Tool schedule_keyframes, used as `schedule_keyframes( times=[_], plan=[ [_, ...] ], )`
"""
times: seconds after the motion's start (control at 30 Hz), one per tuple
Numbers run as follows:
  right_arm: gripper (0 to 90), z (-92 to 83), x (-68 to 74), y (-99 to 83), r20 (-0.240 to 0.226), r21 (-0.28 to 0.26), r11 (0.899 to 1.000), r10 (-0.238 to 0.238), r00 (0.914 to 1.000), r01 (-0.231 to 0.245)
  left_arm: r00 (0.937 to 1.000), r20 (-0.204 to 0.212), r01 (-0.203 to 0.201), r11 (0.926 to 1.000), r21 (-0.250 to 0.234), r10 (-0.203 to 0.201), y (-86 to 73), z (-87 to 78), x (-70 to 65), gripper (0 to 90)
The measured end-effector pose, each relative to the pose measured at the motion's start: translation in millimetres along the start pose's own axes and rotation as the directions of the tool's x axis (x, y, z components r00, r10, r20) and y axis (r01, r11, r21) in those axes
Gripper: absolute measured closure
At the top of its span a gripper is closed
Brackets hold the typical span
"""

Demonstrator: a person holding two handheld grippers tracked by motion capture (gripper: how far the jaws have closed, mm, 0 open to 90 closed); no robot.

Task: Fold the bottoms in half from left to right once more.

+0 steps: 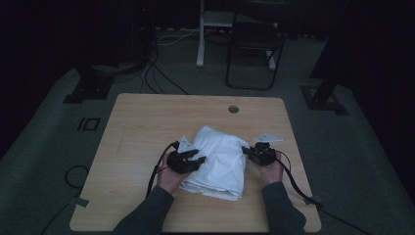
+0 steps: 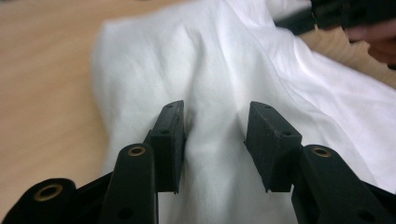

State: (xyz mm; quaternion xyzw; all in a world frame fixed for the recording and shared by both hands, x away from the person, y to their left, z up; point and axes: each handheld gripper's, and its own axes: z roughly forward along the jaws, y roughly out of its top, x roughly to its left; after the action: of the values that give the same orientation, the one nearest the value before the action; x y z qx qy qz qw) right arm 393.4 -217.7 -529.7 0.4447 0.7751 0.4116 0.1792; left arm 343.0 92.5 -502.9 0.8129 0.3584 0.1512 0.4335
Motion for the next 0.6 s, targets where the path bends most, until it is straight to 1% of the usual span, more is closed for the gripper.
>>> schedule_keyframes(
  times=[0.1,0.17,0.2,0.27,0.37,0.5,0.6],
  plan=[
    [80.7,2.5,-0.5,-0.2,0.007,0.014,1.0,-0.001,1.0,0.001,0.9999,-0.012,0.005,0.9998,-0.02,-0.005,-8.3,-3.5,-7.1,56.5],
    [80.5,4.1,-0.4,-0.4,0.009,0.019,1.0,-0.001,1.0,0.001,0.9993,-0.026,-0.026,0.9996,-0.011,0.025,-13.8,-2.5,-12.9,56.5],
    [80.5,5.0,-0.5,-0.4,0.01,0.02,1.0,-0.001,1.0,0.001,0.9988,-0.035,-0.034,0.9994,-0.009,0.034,-16.5,-1.7,-15.0,56.5],
    [80.3,6.9,0.0,-0.3,0.011,0.026,1.0,0.0,0.9999,-0.001,0.9987,-0.041,-0.032,0.9994,-0.011,0.032,-21.2,0.8,-18.0,56.5],
    [80.3,9.6,1.0,-0.2,0.015,0.031,1.0,-0.005,0.9999,0.005,0.9977,-0.061,-0.03,0.9994,-0.017,0.029,-25.2,3.7,-21.1,56.6],
    [80.1,11.6,1.0,-1.1,0.015,0.039,0.999,-0.006,0.9999,0.006,0.9944,-0.095,-0.049,0.9987,-0.015,0.047,-27.9,6.8,-25.9,56.6],
    [80.0,12.5,1.4,-1.6,0.018,0.041,0.999,-0.008,0.9998,0.007,0.9922,-0.115,-0.051,0.9984,-0.024,0.048,-31.5,9.4,-29.0,56.7]
  ],
)
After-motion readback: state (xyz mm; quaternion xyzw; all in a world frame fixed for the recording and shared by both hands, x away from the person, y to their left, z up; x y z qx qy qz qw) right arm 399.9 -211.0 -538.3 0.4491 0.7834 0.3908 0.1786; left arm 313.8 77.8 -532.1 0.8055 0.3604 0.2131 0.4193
